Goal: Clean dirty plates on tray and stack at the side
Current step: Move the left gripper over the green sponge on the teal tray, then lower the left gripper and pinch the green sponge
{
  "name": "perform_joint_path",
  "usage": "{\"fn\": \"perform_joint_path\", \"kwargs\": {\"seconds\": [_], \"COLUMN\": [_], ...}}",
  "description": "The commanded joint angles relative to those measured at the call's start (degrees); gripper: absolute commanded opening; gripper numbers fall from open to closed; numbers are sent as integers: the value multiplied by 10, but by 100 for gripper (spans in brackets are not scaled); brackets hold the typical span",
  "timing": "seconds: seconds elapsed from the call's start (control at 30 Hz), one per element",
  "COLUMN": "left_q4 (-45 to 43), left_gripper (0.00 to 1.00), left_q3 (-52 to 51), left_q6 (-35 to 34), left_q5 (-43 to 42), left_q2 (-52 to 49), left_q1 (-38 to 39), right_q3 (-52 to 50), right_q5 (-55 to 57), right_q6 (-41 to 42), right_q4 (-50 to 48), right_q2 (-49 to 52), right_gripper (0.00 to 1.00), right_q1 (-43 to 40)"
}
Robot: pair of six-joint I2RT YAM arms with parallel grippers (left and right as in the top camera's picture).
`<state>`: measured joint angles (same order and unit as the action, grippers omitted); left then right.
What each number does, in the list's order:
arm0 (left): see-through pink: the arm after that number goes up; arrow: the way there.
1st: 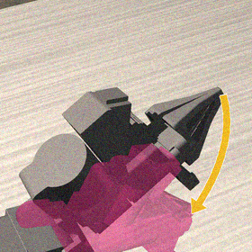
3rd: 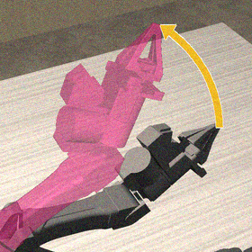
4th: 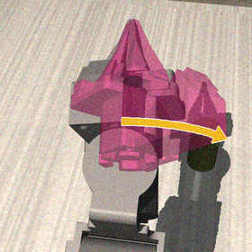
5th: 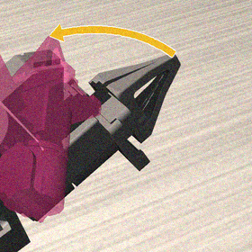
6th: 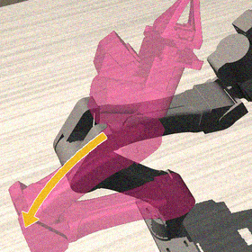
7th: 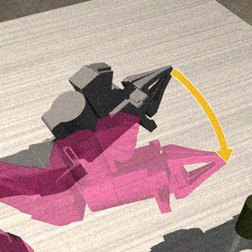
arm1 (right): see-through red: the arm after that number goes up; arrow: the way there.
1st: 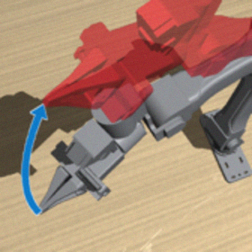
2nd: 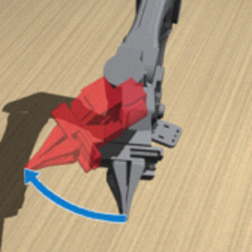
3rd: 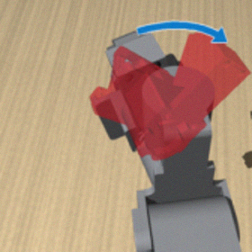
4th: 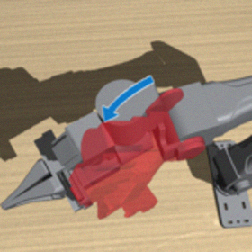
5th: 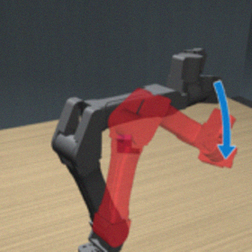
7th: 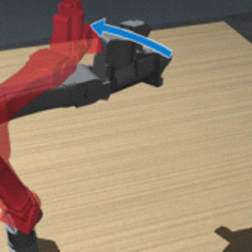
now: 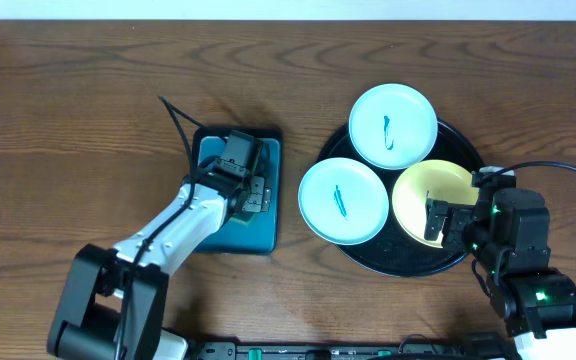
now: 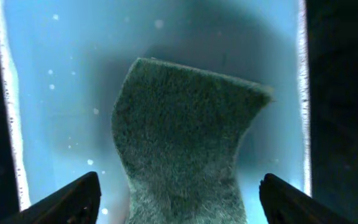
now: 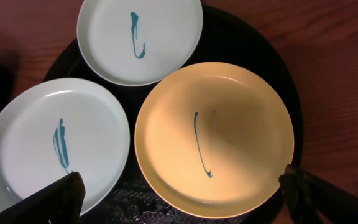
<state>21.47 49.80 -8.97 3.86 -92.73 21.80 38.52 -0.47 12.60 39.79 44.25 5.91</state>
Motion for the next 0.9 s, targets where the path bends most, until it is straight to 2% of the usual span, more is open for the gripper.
{"fn": "perform_joint_path", "kwargs": {"seconds": [0.0,0.23,0.87], "left_q4": [-4,-12,-15], "left_gripper": [78,63,58], "left_q3": [13,13,4], "left_q6": [3,1,-15], "left_q5": [11,11,11], "left_q2": [-12,-15,-17], "left_q1": [0,0,0], "right_q3": [11,11,11], "right_q5": [-2,-2,-2], "right_q6": [7,7,7], "right_q4": [1,1,3], "right_q2": [0,0,0], "right_gripper": [99,99,99], "right_q1": [-3,-3,-3]}}
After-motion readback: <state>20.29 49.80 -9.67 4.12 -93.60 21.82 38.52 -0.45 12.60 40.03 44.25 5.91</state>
